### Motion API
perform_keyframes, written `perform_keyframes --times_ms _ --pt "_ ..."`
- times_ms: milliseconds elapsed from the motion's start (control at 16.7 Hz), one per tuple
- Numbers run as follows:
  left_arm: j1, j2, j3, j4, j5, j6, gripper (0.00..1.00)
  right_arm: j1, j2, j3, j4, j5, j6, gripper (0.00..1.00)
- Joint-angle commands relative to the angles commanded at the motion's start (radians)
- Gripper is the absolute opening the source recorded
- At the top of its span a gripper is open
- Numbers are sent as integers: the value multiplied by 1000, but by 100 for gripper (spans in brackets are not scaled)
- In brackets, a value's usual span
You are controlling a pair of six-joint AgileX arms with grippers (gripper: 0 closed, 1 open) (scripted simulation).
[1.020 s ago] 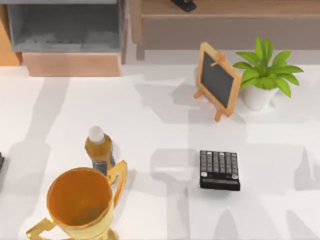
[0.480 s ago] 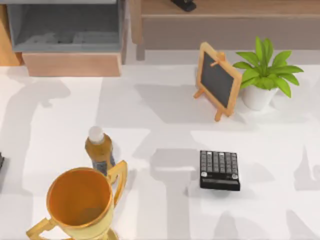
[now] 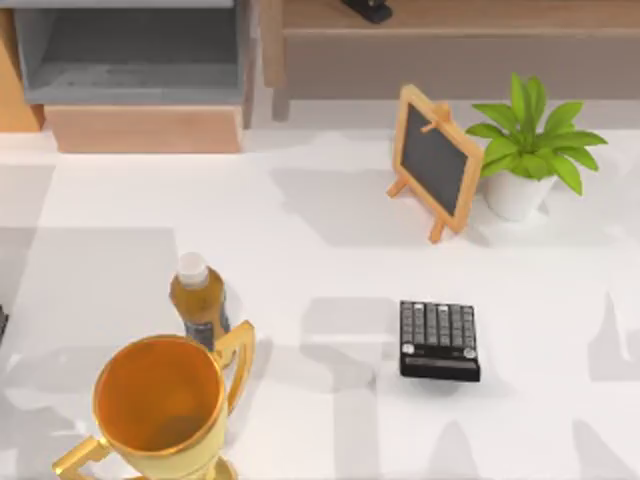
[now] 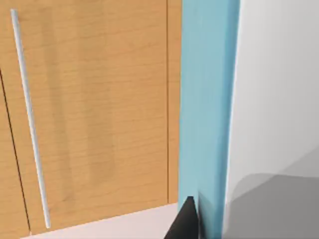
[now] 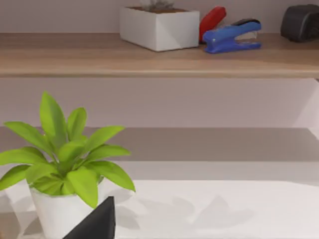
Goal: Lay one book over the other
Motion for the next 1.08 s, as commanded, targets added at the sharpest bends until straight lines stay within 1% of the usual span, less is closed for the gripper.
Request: perform_keyframes --times_ms 120,240,420,540,1080 --pt "142 2 -110 -31 85 156 0 0 0 0 0 0 0 100" --pt "257 3 -204 -64 158 282 0 0 0 0 0 0 0 100" --pt "365 -7 -292 -109 227 401 0 0 0 0 0 0 0 100" --pt "393 -13 -314 -124 245 433 0 0 0 0 0 0 0 100" --pt "376 3 -315 -93 234 416 0 0 0 0 0 0 0 100"
